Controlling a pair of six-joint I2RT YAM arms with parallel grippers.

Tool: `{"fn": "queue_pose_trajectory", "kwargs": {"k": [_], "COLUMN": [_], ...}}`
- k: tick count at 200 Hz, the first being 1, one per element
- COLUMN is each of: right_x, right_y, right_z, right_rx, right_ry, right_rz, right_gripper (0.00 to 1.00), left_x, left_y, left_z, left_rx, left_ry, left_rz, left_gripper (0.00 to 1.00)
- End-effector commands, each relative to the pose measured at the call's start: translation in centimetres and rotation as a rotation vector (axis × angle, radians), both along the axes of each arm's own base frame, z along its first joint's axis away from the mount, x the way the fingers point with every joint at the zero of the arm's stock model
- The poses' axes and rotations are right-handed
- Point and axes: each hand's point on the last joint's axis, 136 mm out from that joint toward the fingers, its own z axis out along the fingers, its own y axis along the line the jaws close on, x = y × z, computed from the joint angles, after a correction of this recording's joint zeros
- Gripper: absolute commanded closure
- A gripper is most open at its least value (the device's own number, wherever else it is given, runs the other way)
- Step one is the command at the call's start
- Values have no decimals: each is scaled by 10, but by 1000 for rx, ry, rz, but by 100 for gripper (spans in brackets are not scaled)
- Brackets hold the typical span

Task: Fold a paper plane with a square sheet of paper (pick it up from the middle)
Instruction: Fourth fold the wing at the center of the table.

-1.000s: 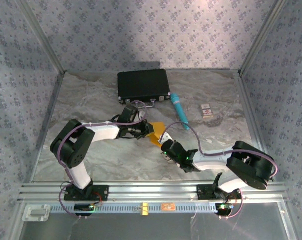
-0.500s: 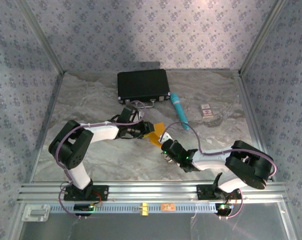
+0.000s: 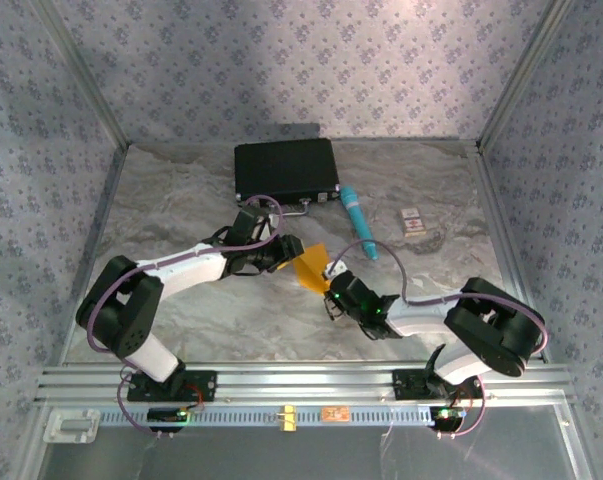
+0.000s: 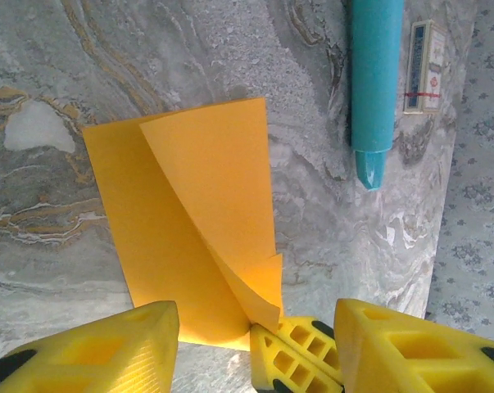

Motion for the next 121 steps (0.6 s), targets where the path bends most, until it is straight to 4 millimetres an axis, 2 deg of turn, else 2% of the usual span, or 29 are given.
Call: {"fn": "queue_pose_trajectory", "kwargs": {"k": [1, 63, 121], "right_x": [-7, -4, -1], "right_y": [11, 15, 13], "right_z": [-2, 7, 3], "right_rx": [126, 343, 429], "right_ry": [99, 265, 348], "right_rz": [31, 22, -6], "right_gripper": [94, 94, 95], "left_x": [-3, -4, -5], "left_y": [5, 1, -7], "left_z": [-3, -7, -12], "left_rx": [18, 5, -16], "left_ry": [-2, 12, 30], "left_rz": [-2, -21, -48], "left_gripper": [48, 49, 61]}}
